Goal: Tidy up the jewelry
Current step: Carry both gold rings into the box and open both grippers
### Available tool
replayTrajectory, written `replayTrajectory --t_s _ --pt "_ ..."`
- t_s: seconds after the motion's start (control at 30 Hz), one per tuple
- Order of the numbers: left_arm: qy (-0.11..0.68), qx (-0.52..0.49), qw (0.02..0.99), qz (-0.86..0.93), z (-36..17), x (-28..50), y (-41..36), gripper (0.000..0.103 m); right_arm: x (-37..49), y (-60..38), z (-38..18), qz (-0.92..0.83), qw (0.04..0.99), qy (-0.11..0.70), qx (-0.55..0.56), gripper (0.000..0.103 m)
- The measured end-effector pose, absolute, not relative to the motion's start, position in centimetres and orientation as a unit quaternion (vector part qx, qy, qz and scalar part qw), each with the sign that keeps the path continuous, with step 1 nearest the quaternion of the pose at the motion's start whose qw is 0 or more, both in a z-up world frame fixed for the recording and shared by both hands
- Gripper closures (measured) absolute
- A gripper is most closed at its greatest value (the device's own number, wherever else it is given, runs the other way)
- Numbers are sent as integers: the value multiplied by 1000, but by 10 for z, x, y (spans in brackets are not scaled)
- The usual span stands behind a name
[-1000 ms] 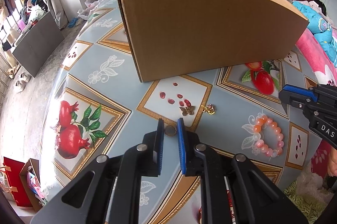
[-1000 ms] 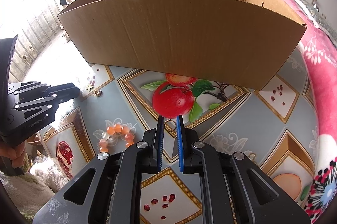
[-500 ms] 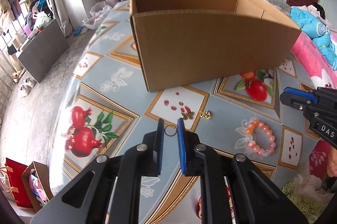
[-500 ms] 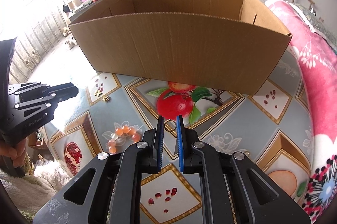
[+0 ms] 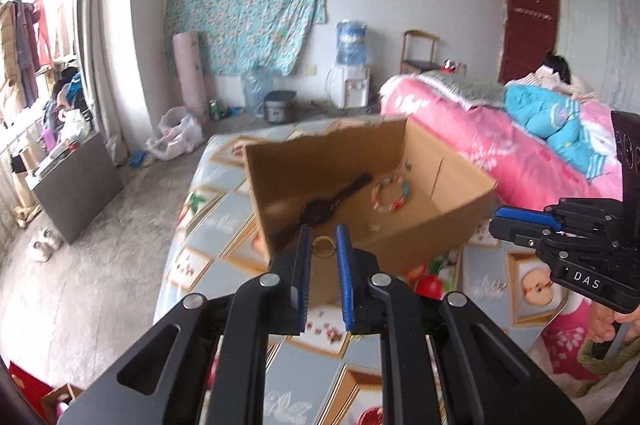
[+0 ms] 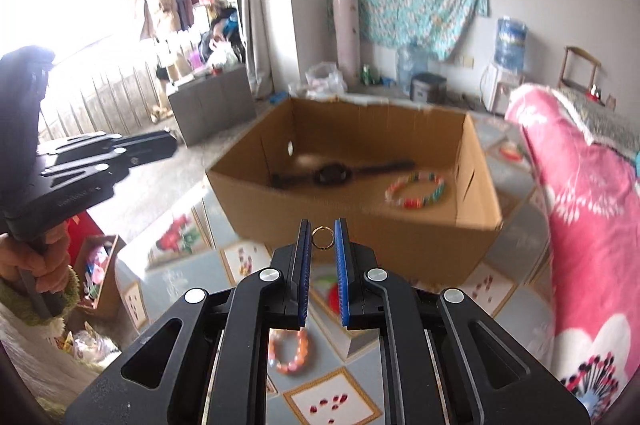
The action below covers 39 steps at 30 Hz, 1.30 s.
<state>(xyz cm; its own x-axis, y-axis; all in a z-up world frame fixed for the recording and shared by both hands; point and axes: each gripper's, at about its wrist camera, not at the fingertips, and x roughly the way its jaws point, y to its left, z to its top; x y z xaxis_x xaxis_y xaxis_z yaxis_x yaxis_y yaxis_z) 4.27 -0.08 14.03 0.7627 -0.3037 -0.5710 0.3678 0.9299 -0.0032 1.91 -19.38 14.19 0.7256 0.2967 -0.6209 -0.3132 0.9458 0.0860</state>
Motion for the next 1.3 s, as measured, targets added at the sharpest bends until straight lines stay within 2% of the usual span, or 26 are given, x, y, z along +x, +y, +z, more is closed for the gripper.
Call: replayTrajectory --t_s 0.27,0.7,1.0,1.3 --pt "309 21 925 -221 148 106 -25 91 70 -219 159 175 935 307 20 93" --pt "416 -10 878 -237 86 200 -50 91 134 -233 108 159 911 378 54 93" --pt "443 -19 863 -241 74 219 -53 91 148 -241 97 147 906 392 66 93" --pt "457 -39 858 -232 68 225 -49 91 148 -255 101 136 908 387 89 86"
